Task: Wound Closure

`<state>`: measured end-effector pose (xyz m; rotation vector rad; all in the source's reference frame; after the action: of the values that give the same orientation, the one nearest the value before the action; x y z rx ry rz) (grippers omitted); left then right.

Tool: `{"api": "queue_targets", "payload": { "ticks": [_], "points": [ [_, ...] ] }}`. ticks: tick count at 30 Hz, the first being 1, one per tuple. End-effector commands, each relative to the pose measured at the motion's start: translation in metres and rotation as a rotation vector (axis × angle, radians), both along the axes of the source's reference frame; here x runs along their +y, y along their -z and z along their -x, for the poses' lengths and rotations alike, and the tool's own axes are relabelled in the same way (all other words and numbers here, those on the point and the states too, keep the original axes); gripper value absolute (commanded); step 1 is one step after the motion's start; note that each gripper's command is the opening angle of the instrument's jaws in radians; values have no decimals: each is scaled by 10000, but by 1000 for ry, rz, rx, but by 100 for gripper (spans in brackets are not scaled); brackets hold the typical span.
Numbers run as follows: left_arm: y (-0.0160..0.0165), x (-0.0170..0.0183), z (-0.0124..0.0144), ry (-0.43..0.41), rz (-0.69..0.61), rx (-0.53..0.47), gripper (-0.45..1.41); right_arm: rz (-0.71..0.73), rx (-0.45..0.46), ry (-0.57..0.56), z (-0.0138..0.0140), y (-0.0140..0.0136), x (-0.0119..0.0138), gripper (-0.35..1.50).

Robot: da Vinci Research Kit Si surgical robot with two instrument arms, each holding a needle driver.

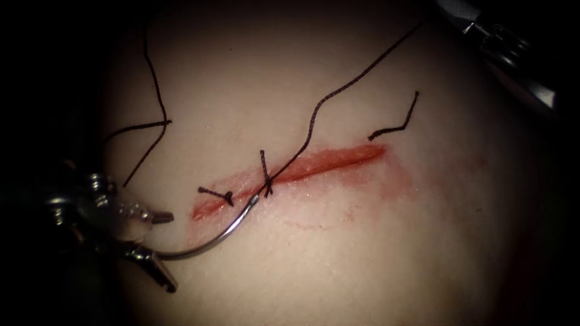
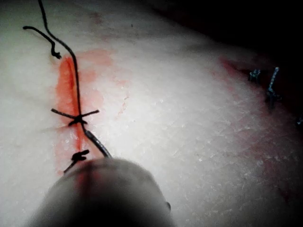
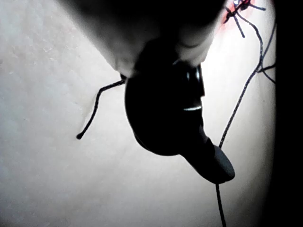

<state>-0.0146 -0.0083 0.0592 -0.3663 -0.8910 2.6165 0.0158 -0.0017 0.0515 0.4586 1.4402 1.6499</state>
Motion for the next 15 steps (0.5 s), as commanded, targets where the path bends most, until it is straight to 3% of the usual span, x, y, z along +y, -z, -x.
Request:
{"api": "queue_targets", "payload": {
  "ticks": [1, 4, 5, 6, 7, 8, 10, 11, 12, 14, 15],
  "points": [
    [-8, -6, 5, -21, -6, -4, 88, 0, 2, -1, -8, -1, 3, -35],
    [-13, -12, 6, -61, -21, -15, 82, -1, 2, -1, -8, -1, 3, -35],
    [-16, -15, 5, -77, -39, -14, 30, -1, 2, -1, -8, -1, 3, -35],
    [-16, -15, 5, -77, -39, -14, 30, -1, 2, -1, -8, -1, 3, -35],
    [-17, -16, 6, -88, -49, -18, -12, -1, 2, -1, -8, -1, 3, -35],
    [-17, -16, 6, -88, -49, -18, -12, -1, 2, -1, -8, -1, 3, -35],
    [-9, -2, 8, -86, -35, 1, -45, -4, 3, 0, -7, 2, 4, -35],
    [-7, 1, 8, -73, -24, 23, -45, -1, 0, 1, -7, 3, 4, -27],
    [-2, 9, 7, -57, 19, 78, -45, 9, -10, 5, -8, 8, 4, 36],
    [-1, 12, 6, -63, 33, 99, -45, 15, -17, 8, -8, 10, 5, 37],
    [3, 16, 5, -51, 62, 157, -45, 37, -38, 15, -9, 16, 5, 78]
  ]
}}
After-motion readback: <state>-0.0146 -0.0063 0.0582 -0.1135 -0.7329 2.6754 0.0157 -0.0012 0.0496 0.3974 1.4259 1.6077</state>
